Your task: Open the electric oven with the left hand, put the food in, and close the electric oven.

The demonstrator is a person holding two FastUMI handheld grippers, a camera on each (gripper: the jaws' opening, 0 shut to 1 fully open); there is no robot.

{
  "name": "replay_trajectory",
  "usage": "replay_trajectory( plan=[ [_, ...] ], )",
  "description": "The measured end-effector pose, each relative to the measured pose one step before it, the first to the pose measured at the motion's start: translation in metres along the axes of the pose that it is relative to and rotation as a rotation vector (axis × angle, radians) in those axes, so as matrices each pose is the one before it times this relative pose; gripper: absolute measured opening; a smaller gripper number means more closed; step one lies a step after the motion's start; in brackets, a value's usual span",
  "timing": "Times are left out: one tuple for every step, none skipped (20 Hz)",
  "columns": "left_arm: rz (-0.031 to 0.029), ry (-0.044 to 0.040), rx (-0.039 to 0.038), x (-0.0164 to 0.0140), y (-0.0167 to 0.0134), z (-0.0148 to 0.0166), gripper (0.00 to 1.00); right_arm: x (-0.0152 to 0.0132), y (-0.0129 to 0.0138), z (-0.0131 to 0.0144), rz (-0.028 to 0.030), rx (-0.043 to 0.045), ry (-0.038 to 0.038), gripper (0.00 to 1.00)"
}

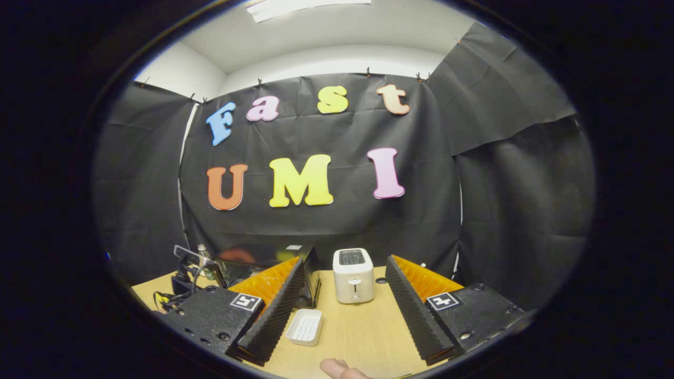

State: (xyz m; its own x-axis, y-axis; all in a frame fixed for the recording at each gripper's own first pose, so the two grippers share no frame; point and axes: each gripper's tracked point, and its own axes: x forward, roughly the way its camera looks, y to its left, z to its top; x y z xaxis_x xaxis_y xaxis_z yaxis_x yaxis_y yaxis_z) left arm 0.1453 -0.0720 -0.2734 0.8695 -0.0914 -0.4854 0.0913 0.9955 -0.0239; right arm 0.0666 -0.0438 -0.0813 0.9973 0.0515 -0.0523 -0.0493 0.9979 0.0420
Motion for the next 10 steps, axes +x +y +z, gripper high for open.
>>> replay_trajectory(
  plan=[
    [0.00103,-0.03486,-0.00291,0.00069,-0.00308,0.01452,0.95,-0.00100,-0.00045,0.00019,-0.00070,0.00058,0.00207,0.99],
    [0.00030,-0.01091,-0.01354,0.00075,0.00232,0.00632,0.95,-0.00067,-0.00035,-0.00021,-0.00050,0.00162,0.00036,0.99],
    [-0.00396,-0.00041,-0.01577,0.00304,0.00261,0.00444,0.95,0.00041,0.00063,-0.00046,0.00046,0.00001,0.00073,0.99],
    [-0.00003,-0.00313,-0.01349,-0.00032,0.00719,0.00103,0.95,-0.00077,-0.00067,-0.00004,-0.00152,0.00003,0.00042,0.99],
    [0.00994,-0.01090,-0.00158,0.00362,0.00349,0.00564,0.95,-0.00068,-0.00083,0.00012,-0.00089,-0.00126,-0.00014,0.99],
    [0.02067,-0.00736,0.01240,0.00351,0.00690,0.00291,0.95,-0.00124,-0.00052,0.00068,-0.00167,-0.00119,-0.00096,0.99],
    [0.01734,-0.00588,0.01707,0.00306,0.00463,0.00249,0.95,-0.00109,-0.00123,0.00014,-0.00228,-0.00215,-0.00019,0.99],
    [0.00870,-0.00765,0.01615,0.00426,0.00106,0.00159,0.95,-0.00110,-0.00060,-0.00012,-0.00086,-0.00243,0.00093,0.99],
    [0.00246,-0.00832,0.01054,0.00257,-0.00061,0.00217,0.95,0.00064,-0.00034,-0.00058,0.00026,-0.00030,0.00020,0.99],
    [-0.00292,-0.00302,0.00734,0.00376,-0.00109,0.00086,0.95,-0.00015,-0.00020,-0.00071,-0.00056,0.00011,0.00190,0.99]
  ],
)
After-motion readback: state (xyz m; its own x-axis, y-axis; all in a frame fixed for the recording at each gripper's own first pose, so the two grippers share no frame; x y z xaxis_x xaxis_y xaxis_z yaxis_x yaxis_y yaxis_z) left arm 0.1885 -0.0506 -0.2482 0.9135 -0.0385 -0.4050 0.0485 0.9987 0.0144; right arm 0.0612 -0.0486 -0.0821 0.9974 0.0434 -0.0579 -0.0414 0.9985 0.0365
